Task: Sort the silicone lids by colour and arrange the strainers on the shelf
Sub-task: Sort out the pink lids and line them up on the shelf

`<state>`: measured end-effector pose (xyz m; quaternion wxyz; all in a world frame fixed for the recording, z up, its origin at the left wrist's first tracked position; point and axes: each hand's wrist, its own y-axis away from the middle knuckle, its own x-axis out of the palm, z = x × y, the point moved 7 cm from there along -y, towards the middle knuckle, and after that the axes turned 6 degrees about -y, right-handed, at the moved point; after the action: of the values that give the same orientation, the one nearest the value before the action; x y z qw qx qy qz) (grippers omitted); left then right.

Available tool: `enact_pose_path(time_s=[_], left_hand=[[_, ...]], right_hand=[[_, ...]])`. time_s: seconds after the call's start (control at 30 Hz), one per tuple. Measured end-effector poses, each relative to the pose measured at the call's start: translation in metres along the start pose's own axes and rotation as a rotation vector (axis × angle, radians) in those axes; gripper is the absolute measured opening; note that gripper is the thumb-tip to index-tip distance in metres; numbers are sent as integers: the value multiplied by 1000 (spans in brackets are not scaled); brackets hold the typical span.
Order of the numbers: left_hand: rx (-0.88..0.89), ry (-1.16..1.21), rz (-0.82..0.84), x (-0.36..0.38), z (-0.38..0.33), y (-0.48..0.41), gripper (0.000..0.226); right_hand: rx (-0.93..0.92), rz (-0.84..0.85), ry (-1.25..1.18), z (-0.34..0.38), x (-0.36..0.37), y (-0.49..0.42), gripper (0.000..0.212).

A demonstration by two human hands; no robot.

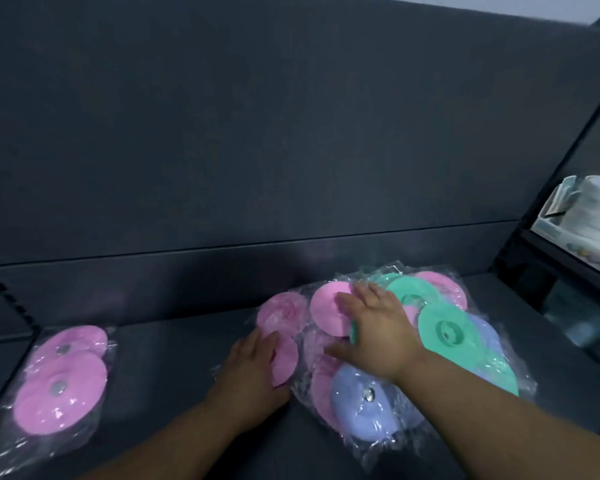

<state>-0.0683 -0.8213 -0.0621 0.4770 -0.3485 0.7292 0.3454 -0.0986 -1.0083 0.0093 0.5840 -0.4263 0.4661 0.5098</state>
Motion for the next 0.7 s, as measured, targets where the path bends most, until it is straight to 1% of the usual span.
enact_pose_path(time_s=[0.07,0.13,0.17,0.23,0.3,0.4,0.47,0.53,0.6,0.63,0.7], left_hand=[[-1,27,-44,-5,-6,0,83],[5,122,-153,-16,-9,3,59],[-11,161,-212,-24,-7,5,52],[-66,211,-295,-36,-3,11,45],[-74,274,-333,-47,-1,15,41],[-79,389,-391,-65,-3,22,36],[-116,515,-416,-74,-1,25,30],[-177,680,-420,-77,5,27,23],[-243,831,-435,-79,15,29,17],[-274,893,-447,-80,20,31,15],[-326,1008,-464,-83,32,33,17]], right_hand=[[-3,64,31,-2,5,-10,83],[-15,62,76,-1,8,-16,74],[-27,50,102,0,9,-18,69],[-37,30,125,1,7,-20,58],[-32,-10,111,3,-1,-21,47],[-50,-132,81,9,-24,-23,33],[-74,-251,21,14,-42,-23,29],[-125,-399,-132,20,-58,-22,23],[-161,-510,-390,25,-68,-17,18],[-144,-517,-534,27,-71,-15,16],[-70,-461,-776,32,-69,-13,12]])
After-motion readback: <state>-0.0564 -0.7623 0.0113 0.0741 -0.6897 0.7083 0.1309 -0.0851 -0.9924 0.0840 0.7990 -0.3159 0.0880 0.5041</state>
